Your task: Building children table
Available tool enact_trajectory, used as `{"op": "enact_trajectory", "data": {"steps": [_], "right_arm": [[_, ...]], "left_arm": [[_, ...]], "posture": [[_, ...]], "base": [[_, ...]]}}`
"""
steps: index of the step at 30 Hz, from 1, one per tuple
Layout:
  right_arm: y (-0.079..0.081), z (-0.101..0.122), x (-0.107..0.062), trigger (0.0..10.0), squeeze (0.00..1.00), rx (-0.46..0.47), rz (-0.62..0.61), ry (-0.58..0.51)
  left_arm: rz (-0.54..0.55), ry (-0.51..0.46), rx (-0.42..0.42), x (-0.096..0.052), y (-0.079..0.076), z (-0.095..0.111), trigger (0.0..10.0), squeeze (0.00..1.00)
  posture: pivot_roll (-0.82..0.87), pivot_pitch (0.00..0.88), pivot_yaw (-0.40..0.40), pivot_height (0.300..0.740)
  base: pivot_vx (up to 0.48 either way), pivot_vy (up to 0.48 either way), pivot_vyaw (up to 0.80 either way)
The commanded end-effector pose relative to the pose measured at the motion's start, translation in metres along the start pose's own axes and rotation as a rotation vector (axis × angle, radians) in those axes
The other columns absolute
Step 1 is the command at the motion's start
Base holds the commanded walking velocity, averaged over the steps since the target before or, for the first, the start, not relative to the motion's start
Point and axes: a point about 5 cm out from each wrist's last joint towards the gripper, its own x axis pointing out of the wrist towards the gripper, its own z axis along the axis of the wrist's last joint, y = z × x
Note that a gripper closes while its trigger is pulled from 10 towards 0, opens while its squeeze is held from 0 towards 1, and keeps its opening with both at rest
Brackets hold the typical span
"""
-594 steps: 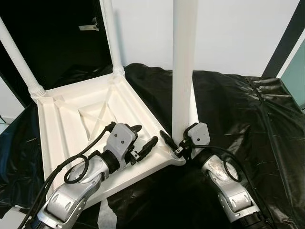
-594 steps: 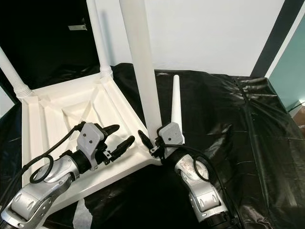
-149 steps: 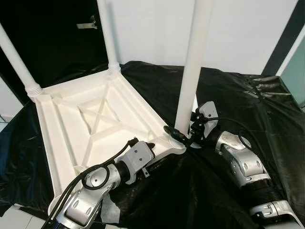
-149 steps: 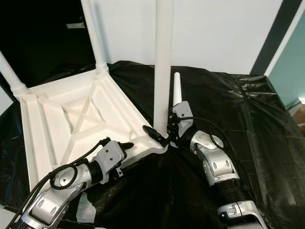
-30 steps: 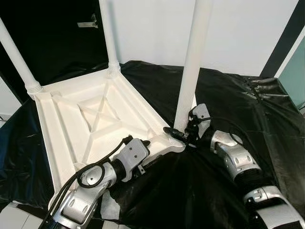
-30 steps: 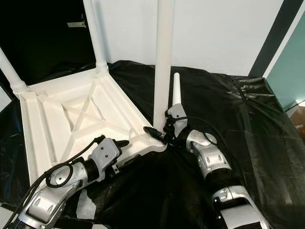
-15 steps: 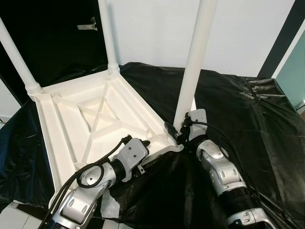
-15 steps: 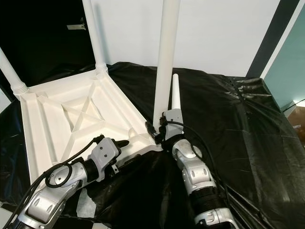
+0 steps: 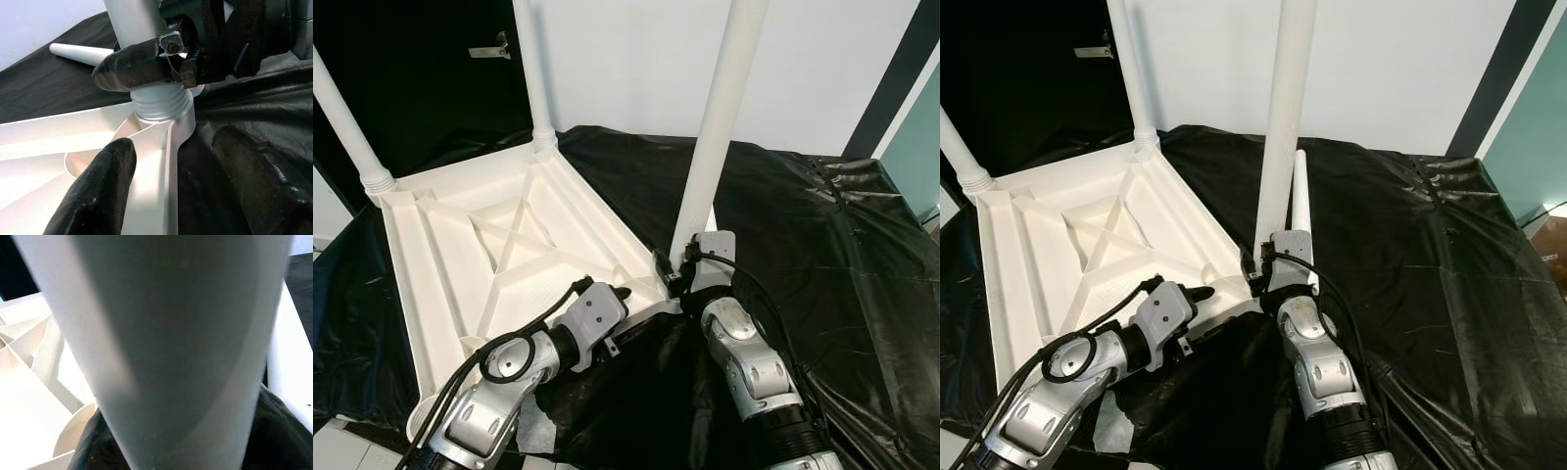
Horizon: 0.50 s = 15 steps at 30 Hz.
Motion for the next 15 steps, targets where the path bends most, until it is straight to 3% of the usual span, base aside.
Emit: {"op": "enact_trajectory", "data": {"steps": [1, 2, 5, 9, 12, 15], "right_arm": [[0.005, 0.000, -0.001, 10.0, 0.02, 0.031, 0.020, -0.008], [0.004, 0.002, -0.002, 10.0, 1.00, 0.043, 0.032, -0.015], [0.000, 0.007, -0.007, 10.0, 1.00, 0.074, 0.118, -0.046], [-0.003, 0.008, -0.009, 10.0, 1.00, 0.068, 0.146, -0.052], [-0.015, 0.007, -0.017, 10.0, 1.00, 0.015, 0.290, -0.044], [-0.019, 0.006, -0.020, 10.0, 1.00, -0.014, 0.343, -0.036]], "left_arm": [[-0.054, 0.010, 0.006, 0.001, -0.002, 0.000, 10.0, 0.00], [-0.051, 0.010, 0.005, 0.001, -0.002, 0.000, 10.0, 0.00], [-0.051, 0.010, 0.003, 0.001, -0.004, 0.000, 10.0, 0.00], [-0.052, 0.010, 0.004, 0.000, -0.004, 0.000, 10.0, 0.00], [-0.048, 0.011, 0.005, -0.001, -0.002, 0.001, 10.0, 0.00], [-0.047, 0.010, 0.005, -0.002, -0.002, 0.001, 10.0, 0.00]], "posture": [[0.02, 0.000, -0.045, 0.740], [0.03, 0.000, -0.045, 0.740], [0.03, 0.000, -0.043, 0.740], [0.03, 0.000, -0.045, 0.740], [0.03, 0.000, -0.043, 0.740], [0.03, 0.000, -0.041, 0.740]], "base": [[0.000, 0.000, 0.00], [0.000, 0.000, 0.00], [0.000, 0.000, 0.00], [0.000, 0.000, 0.00], [0.000, 0.000, 0.00], [0.000, 0.000, 0.00]]}}
